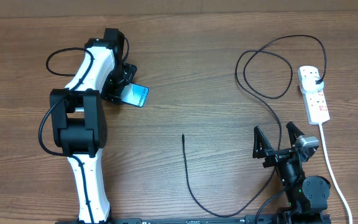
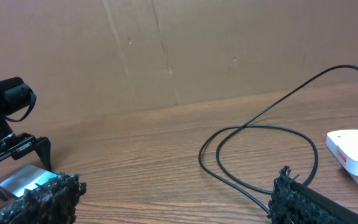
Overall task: Plug charger to phone and switch on socket
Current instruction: 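Close the left gripper on the phone's top edge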
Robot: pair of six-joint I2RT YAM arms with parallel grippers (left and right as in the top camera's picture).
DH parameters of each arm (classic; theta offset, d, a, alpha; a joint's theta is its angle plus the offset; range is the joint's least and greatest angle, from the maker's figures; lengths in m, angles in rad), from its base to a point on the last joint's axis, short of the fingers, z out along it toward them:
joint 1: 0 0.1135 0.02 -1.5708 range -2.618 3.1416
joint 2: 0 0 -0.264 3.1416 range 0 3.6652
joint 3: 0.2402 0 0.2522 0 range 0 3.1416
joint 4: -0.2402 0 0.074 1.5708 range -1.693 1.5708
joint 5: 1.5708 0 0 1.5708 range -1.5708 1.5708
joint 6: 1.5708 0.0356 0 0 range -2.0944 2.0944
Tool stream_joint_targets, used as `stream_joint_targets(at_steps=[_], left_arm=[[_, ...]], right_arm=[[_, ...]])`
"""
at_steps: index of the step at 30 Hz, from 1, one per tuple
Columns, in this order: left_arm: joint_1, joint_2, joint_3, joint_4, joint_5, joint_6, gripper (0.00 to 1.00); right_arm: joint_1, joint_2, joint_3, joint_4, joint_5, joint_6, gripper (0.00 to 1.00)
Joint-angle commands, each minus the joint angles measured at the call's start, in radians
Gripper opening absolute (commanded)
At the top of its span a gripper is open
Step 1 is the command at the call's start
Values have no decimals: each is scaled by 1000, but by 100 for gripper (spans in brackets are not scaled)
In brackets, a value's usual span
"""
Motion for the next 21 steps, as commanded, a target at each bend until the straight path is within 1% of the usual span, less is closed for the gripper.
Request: stream_joint_targets(at_steps=[1,6,11,21], left_arm=[[14,11,-28,-4,-32,4,100],[14,11,-28,-4,-32,4,96],[14,11,-28,-5,-32,4,95],[10,12,-28,-5,-32,4,96]], right_arm=[[5,-10,-10,3,10,-7,100],[5,-10,-10,3,10,-7,100],[5,-10,-10,3,10,-7,100],[5,-10,-10,3,10,-7,100]])
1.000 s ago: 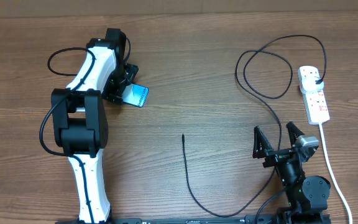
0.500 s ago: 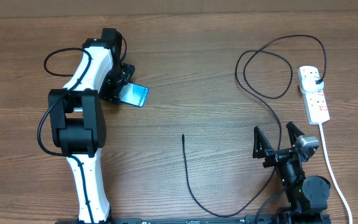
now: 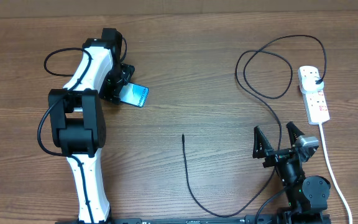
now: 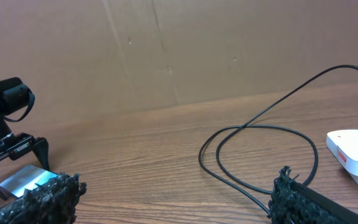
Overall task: Plug charger to phone and switch on socket
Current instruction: 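Close the left gripper on the phone's top edge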
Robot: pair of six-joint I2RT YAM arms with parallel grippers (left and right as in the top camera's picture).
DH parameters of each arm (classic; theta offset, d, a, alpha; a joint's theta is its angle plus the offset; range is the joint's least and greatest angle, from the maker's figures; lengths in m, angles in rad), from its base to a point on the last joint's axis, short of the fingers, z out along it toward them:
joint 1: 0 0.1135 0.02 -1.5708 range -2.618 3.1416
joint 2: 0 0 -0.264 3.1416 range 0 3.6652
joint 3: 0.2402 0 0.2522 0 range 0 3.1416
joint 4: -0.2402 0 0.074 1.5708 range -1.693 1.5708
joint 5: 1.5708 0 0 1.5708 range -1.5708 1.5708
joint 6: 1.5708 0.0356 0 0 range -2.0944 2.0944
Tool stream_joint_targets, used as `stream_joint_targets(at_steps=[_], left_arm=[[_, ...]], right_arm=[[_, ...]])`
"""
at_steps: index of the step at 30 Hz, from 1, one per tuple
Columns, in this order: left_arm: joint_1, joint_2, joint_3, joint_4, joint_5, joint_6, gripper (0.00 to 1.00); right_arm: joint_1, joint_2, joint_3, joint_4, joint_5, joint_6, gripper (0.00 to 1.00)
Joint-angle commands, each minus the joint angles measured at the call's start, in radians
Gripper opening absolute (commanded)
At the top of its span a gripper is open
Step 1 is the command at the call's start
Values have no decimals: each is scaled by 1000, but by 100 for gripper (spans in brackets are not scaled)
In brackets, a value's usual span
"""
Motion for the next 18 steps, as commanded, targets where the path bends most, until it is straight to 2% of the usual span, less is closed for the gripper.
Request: stream_joint_targets(at_steps=[1,18], left_arm=[[4,12,-30,-6,-28,2,96],[5,12,-41,-5,-13,17,93]], right_arm=[[5,-10,-10,3,10,-6,100],[5,-10,-10,3,10,-7,100]])
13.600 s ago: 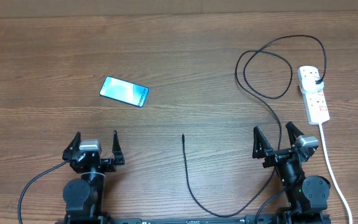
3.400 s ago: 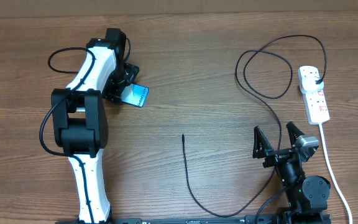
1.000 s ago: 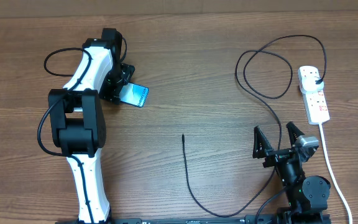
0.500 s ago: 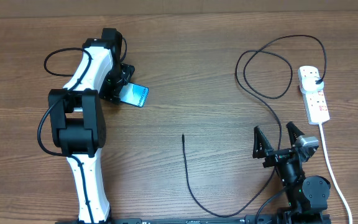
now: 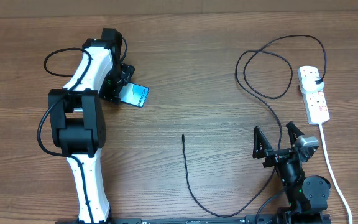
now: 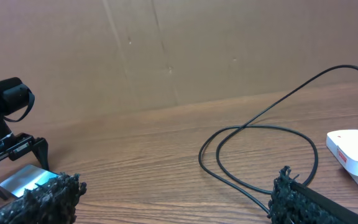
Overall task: Plug charger to phone and switch on socket
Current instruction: 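Close the left gripper on the phone's top edge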
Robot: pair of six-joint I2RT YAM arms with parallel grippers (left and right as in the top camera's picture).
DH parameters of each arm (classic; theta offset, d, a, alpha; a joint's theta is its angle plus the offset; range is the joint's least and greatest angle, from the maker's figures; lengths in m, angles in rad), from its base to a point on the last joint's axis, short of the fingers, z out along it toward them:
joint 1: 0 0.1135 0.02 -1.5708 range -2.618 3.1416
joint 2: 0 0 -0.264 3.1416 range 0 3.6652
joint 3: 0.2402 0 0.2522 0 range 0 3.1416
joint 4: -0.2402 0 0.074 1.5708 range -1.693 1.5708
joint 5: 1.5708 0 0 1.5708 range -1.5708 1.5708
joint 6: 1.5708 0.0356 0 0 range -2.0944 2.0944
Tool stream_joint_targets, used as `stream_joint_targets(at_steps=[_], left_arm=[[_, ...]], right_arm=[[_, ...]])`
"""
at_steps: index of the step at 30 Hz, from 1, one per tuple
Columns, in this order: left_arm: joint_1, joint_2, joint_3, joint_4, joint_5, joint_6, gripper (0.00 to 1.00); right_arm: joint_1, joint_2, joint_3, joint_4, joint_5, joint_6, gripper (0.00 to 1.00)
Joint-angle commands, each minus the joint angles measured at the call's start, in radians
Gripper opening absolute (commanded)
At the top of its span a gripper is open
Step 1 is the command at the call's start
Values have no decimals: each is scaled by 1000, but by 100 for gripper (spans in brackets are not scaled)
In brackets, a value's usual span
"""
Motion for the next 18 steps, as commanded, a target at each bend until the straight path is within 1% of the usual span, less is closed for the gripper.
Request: stream_joint_targets(at_steps=[1,18], left_arm=[[4,13,-38,-6,-14,17,92],[4,13,-38,-5,-14,21,85]], right_arm=[[5,-10,-10,3,10,-7,100],[5,-10,-10,3,10,-7,100]])
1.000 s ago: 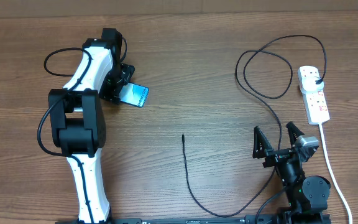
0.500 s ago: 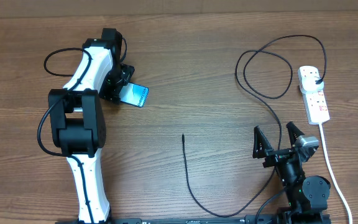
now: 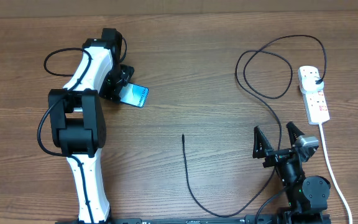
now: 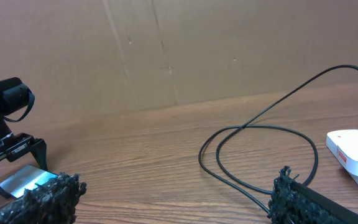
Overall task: Plug charger to phone and switch on socket
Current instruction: 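Close the left gripper on the phone's top edge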
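Observation:
The phone [image 3: 137,96], its screen glinting blue, lies flat at the upper left; the right wrist view shows the phone [image 4: 21,179] too. My left gripper [image 3: 122,84] is open at the phone's left end, a finger on either side. The black charger cable [image 3: 188,174] has its free plug end [image 3: 183,136] on the table mid-front. It loops [image 3: 266,68] up to a plug in the white socket strip [image 3: 316,99] at the right. My right gripper [image 3: 276,140] sits open near the front right, empty. The cable [image 4: 247,186] passes close by its right finger.
A brown cardboard wall [image 4: 179,56] closes off the far side of the wooden table [image 3: 197,74]. The strip's white lead [image 3: 333,168] runs down the right edge past the right arm's base [image 3: 303,186]. The left arm [image 3: 82,124] lies along the left side.
The left gripper's fingers have shifted very slightly at the phone in the right wrist view. The phone, the cable and the right gripper are where they were.
At the oldest moment my left gripper was at the phone's end, its wrist a touch further right. It then sat slightly further left and has stayed there. The phone, the cable and the open right gripper have not moved.

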Robot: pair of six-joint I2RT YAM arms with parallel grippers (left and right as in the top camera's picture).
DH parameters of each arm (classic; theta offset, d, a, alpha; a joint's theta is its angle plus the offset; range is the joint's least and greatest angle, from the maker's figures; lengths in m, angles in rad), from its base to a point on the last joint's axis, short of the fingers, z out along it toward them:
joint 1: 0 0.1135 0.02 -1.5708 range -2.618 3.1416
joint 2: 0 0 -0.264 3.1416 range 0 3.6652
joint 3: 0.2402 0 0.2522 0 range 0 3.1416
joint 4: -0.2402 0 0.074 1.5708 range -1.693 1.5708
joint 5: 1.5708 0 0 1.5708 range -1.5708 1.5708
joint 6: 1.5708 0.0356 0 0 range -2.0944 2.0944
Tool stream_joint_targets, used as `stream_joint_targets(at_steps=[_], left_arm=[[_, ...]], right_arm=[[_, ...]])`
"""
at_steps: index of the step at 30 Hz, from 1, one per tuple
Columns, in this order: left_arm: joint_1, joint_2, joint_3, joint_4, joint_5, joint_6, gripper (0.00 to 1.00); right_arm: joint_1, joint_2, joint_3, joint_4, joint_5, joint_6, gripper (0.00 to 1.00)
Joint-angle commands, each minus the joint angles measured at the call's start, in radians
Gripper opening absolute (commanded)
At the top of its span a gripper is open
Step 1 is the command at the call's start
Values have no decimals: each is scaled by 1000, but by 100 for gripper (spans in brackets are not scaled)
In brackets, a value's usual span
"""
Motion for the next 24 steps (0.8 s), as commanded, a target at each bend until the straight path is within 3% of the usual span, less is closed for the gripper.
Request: stream_joint_targets(at_steps=[1,24], left_arm=[[4,13,-38,-5,-13,17,85],[4,13,-38,-5,-13,17,77]], right_arm=[[5,-10,-10,3,10,-6,100],[5,-10,-10,3,10,-7,100]])
